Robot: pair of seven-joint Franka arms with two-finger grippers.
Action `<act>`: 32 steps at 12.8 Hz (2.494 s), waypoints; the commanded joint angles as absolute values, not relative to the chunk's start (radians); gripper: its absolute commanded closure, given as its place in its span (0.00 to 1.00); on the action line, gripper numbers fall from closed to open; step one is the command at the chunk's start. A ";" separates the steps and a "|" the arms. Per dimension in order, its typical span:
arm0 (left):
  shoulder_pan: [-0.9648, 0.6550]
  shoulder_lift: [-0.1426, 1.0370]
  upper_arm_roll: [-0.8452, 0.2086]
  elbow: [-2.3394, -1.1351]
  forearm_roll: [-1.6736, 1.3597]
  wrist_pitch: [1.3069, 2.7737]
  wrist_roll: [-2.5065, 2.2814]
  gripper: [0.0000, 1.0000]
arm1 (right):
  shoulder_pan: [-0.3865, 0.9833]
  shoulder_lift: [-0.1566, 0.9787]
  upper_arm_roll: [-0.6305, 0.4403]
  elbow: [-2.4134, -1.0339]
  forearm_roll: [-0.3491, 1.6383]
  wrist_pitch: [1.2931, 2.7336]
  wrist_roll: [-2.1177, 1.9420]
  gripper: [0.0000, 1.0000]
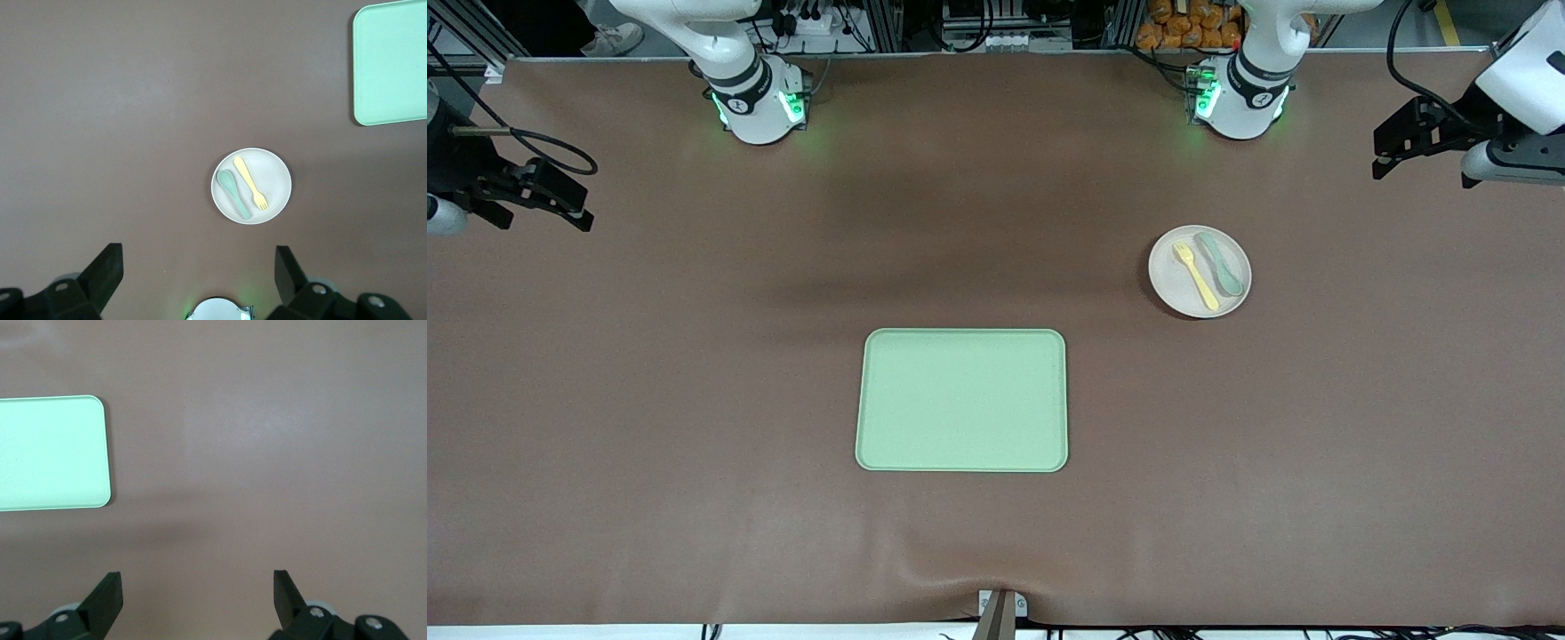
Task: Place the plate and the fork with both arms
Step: 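Move the left gripper toward the white plate's rim, then lower the left gripper and grasp the white plate's rim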
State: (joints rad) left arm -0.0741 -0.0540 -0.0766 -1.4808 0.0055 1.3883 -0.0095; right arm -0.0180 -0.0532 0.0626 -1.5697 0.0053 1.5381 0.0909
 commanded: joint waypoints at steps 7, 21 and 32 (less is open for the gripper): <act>-0.069 -0.045 -0.075 -1.497 -0.014 1.394 0.002 0.00 | -0.025 -0.071 0.063 -1.589 0.018 1.545 0.097 0.00; -0.069 -0.012 -0.077 -2.191 -0.012 1.831 -0.074 0.00 | -0.026 -0.069 0.061 -1.589 0.020 1.543 0.097 0.00; -0.011 0.273 -0.075 -2.404 -0.005 2.330 -0.094 0.00 | -0.028 -0.064 0.061 -1.589 0.020 1.534 0.097 0.00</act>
